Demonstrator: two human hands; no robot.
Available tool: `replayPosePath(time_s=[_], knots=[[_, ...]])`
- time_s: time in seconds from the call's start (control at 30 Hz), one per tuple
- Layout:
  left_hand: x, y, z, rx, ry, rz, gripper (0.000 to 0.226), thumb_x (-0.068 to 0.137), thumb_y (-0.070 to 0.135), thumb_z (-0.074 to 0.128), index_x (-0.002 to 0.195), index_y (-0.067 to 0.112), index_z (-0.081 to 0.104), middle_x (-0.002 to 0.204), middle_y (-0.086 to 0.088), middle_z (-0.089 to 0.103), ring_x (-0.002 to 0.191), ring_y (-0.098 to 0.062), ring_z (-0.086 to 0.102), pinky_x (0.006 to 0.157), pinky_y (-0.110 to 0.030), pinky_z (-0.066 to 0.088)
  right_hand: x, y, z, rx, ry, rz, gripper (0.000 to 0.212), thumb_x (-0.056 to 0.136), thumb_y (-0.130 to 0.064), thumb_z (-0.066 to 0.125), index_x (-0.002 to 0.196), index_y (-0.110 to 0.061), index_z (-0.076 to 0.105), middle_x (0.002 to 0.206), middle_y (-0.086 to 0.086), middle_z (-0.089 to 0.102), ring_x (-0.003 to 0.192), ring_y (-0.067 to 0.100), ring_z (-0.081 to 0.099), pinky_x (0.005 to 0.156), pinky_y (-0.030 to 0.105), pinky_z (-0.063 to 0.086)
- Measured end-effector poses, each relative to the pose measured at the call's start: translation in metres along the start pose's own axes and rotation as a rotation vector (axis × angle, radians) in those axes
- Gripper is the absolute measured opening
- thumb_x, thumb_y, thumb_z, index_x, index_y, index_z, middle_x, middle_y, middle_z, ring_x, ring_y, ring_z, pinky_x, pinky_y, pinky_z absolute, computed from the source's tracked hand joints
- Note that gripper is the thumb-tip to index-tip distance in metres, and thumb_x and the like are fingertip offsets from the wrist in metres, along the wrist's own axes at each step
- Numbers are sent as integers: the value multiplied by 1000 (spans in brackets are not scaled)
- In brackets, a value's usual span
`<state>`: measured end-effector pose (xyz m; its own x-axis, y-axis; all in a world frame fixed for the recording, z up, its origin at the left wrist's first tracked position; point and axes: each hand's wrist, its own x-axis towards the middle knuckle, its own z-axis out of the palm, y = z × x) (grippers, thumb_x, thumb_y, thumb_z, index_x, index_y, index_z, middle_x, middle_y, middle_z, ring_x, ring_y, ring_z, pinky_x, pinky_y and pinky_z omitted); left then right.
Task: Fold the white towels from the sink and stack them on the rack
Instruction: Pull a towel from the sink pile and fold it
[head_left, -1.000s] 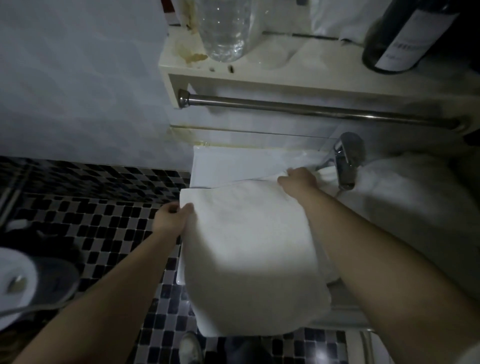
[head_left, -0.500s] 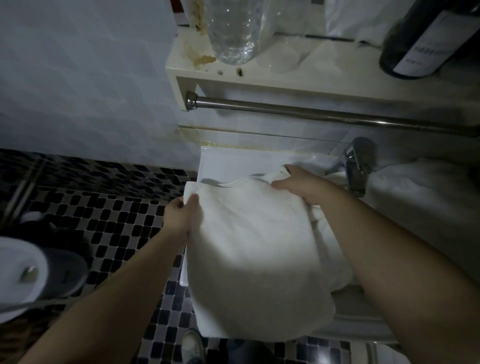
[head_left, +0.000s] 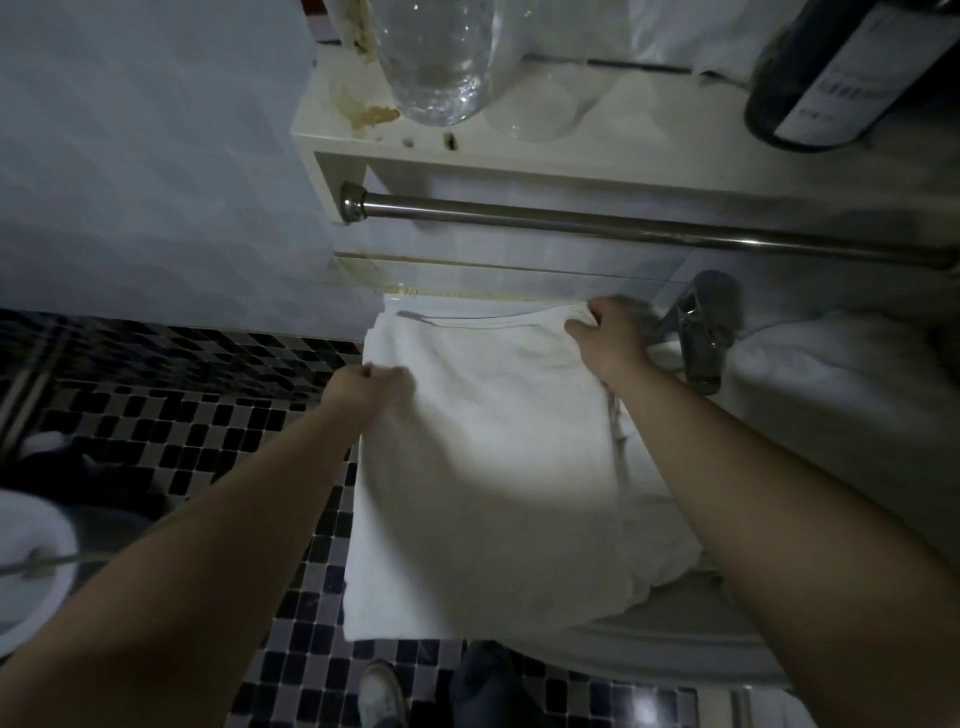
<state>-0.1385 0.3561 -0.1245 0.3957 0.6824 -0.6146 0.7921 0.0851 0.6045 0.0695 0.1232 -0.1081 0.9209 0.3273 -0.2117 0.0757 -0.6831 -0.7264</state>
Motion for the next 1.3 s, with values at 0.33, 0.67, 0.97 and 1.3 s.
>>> replayPosePath(time_s=[0.33,0.67,0.97,1.3], knots=[[-22,-44,0,98,100,24,35,91,46,57,91,12,64,85,-3,64,72,-21,60,60,-28,43,-31,5,4,-111,-54,74,56,89,-40,68,136,-12,56,132,9,63,120,29,58,98,32,44],[-69,-86,-15,63,-67,8,43,81,51,66,85,8,68,86,-7,68,83,-28,69,68,-35,56,-112,11,-2,-170,-48,139,62,87,-45,67,136,-11,52,130,12,62,114,33,60,83,29,44],[-117,-137,-14,110,-206,45,57,97,46,57,126,-2,56,114,-20,64,100,-33,63,76,-37,52,-202,52,-7,133,-180,437,83,79,-59,74,140,-7,51,132,9,62,113,29,63,100,39,51],[-132,-176,-9,231,54,178,34,97,44,53,107,11,53,84,0,57,72,-14,55,59,-28,41,-225,76,-4,117,-157,424,60,86,-43,72,131,-6,58,124,11,66,106,28,65,95,41,54]])
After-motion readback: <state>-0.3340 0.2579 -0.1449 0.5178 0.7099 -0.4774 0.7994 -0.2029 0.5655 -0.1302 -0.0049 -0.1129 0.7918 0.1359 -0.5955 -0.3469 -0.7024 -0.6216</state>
